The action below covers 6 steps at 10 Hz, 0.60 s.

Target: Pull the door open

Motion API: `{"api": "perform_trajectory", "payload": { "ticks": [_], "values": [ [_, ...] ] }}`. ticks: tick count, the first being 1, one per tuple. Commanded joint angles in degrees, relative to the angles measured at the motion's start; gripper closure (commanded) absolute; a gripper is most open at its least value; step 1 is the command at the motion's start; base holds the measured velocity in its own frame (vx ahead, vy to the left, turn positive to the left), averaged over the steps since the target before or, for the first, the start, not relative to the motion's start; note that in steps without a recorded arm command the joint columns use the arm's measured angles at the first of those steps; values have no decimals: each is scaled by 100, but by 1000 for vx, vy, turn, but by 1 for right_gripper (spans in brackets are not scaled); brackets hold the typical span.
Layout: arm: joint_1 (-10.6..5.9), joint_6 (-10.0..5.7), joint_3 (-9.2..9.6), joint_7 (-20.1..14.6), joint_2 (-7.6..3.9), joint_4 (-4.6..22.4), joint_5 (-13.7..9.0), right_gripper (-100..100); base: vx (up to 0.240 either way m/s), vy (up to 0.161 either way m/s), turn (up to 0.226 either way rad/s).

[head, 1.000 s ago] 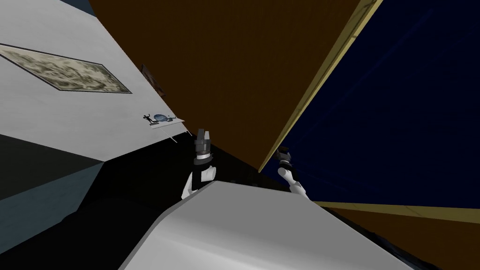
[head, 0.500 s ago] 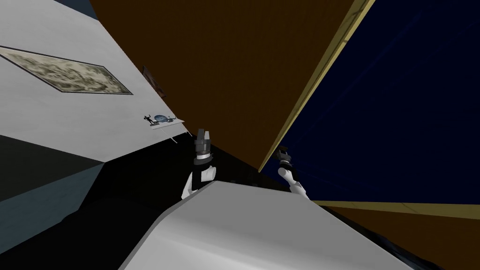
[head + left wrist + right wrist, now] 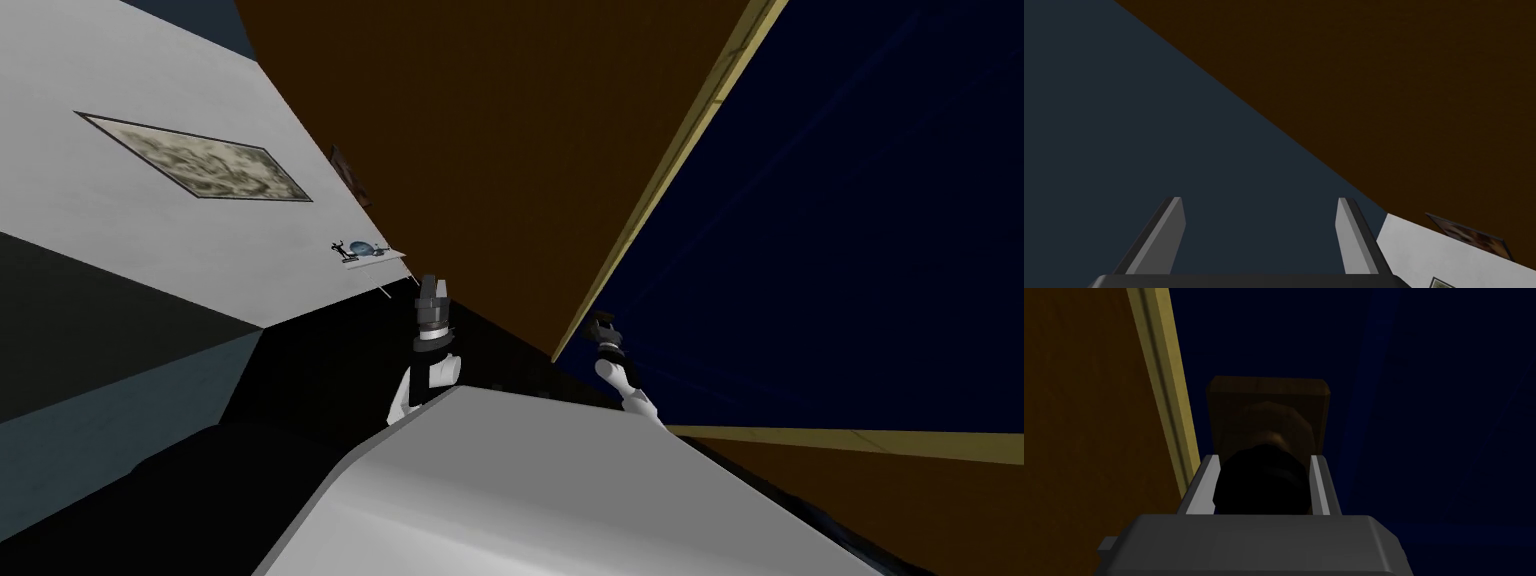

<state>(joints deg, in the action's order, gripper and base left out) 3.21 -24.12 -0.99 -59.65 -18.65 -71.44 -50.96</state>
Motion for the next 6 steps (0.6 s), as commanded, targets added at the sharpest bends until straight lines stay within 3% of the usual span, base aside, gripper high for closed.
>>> {"api": "perform_trajectory", "payload": {
  "ticks": [1, 5, 6],
  "values": [
    [56, 28, 95, -119, -71, -59, -4, 100, -237, -23, 120],
    [213, 56, 346, -453, -332, -223, -6, 100, -249, -43, 152],
    [190, 37, 312, -406, -309, -174, -2, 100, -113, -14, 35]
  ]
}}
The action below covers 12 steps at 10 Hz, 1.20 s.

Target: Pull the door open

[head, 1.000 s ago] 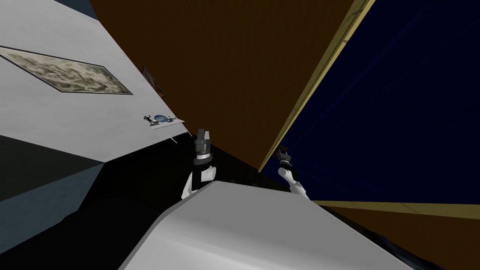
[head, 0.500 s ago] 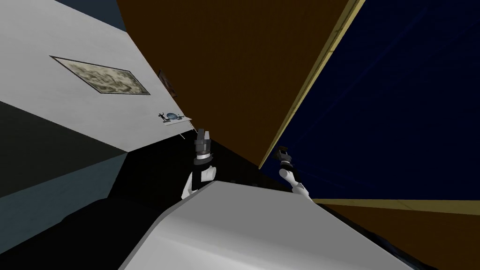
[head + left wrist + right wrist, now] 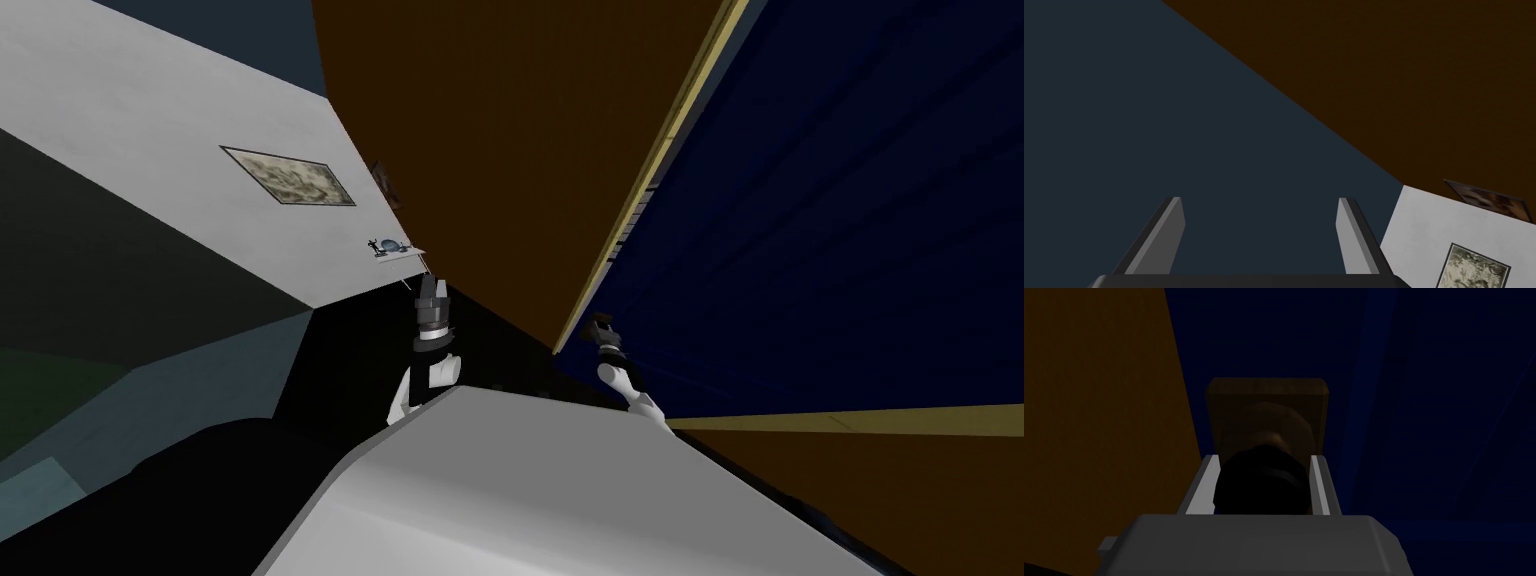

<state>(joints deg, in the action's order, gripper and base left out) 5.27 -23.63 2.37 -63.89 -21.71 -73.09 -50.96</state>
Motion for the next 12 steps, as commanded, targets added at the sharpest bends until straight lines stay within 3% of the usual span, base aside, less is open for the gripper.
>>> {"api": "perform_trajectory", "payload": {
  "ticks": [1, 2, 8, 9, 12],
  "values": [
    [55, -26, 100, -89, -89, -64, 6, 100, -149, -63, 115],
    [68, -32, 125, -111, -111, -80, 8, 100, -220, -57, 120],
    [298, -140, 546, -486, -487, -351, 34, 100, -250, -51, 133],
    [262, -140, 512, -458, -465, -303, 35, 100, -134, -12, 34],
    [373, -225, 737, -656, -660, -403, 63, 100, -227, -71, 145]
  ]
}}
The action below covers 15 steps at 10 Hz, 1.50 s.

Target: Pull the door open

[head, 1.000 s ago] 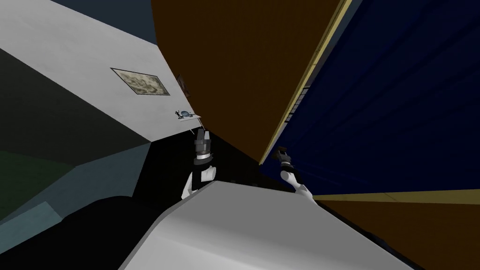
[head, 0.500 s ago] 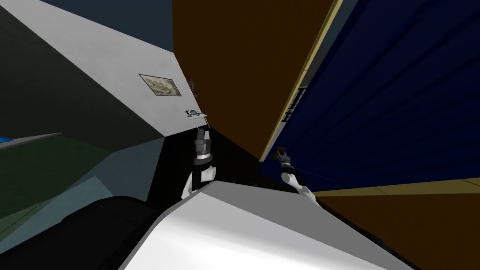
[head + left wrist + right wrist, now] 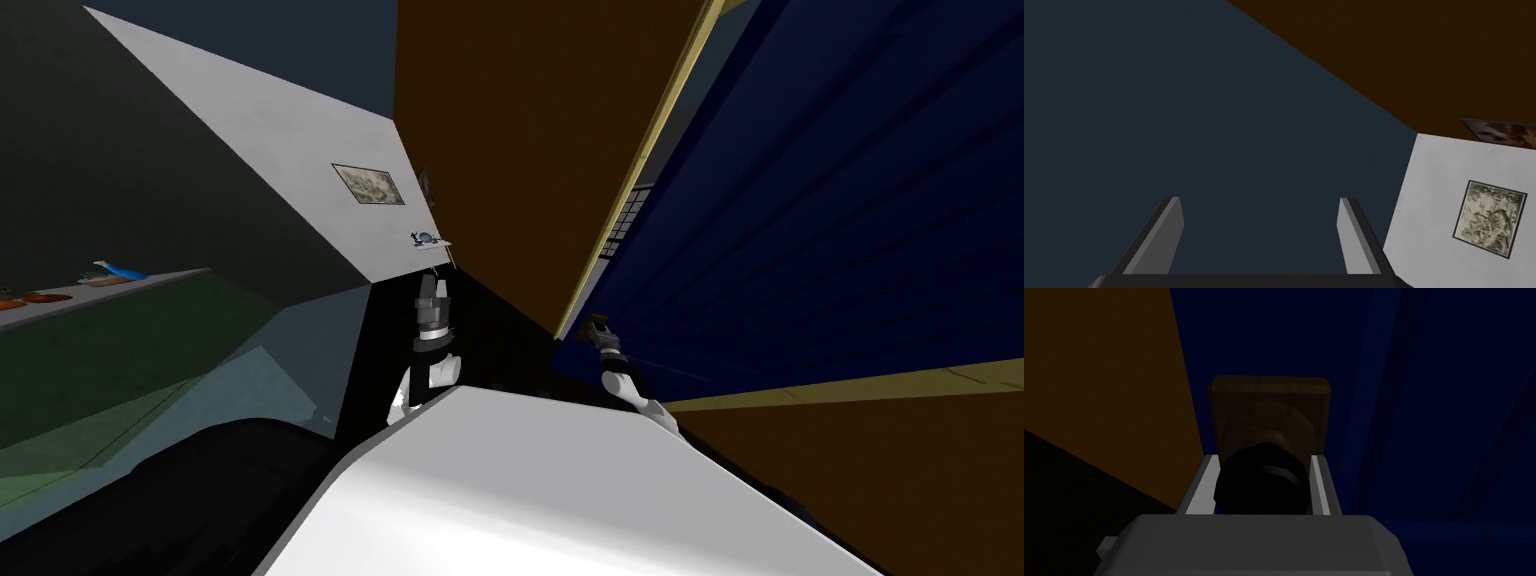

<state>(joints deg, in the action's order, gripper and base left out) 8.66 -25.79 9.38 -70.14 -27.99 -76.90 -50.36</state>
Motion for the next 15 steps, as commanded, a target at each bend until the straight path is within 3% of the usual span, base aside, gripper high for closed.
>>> {"api": "perform_trajectory", "payload": {
  "ticks": [1, 5, 6, 15],
  "values": [
    [73, -47, 119, -110, -116, -65, 13, 100, -234, -41, 131],
    [181, -155, 349, -325, -349, -185, 41, 100, -244, -70, 133],
    [161, -130, 319, -292, -321, -160, 38, 100, -102, -18, 30],
    [414, -492, 812, -785, -877, -361, 111, 100, -191, -58, 114]
  ]
}}
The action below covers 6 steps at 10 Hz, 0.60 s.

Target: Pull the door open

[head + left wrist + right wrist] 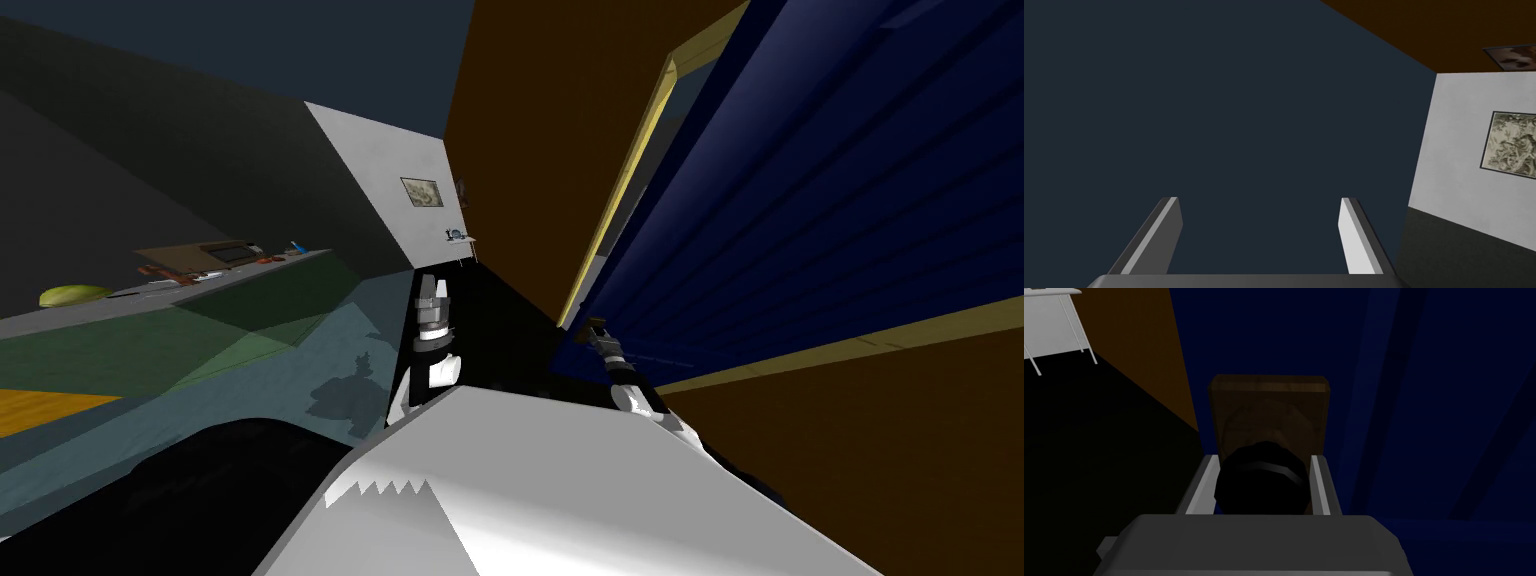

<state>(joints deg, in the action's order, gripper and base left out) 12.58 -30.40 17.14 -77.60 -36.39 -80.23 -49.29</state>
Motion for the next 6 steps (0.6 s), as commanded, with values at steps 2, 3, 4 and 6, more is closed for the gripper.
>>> {"api": "perform_trajectory", "payload": {
  "ticks": [2, 3, 4, 6],
  "values": [
    [16, -31, 49, -45, -52, -16, 7, 100, -141, -43, 63],
    [56, -92, 133, -127, -133, -27, 27, 100, -140, -17, 105],
    [65, -113, 152, -150, -159, -31, 33, 100, -179, -57, 103],
    [108, -217, 250, -265, -286, -55, 59, 100, -170, -71, 122]
  ]
}}
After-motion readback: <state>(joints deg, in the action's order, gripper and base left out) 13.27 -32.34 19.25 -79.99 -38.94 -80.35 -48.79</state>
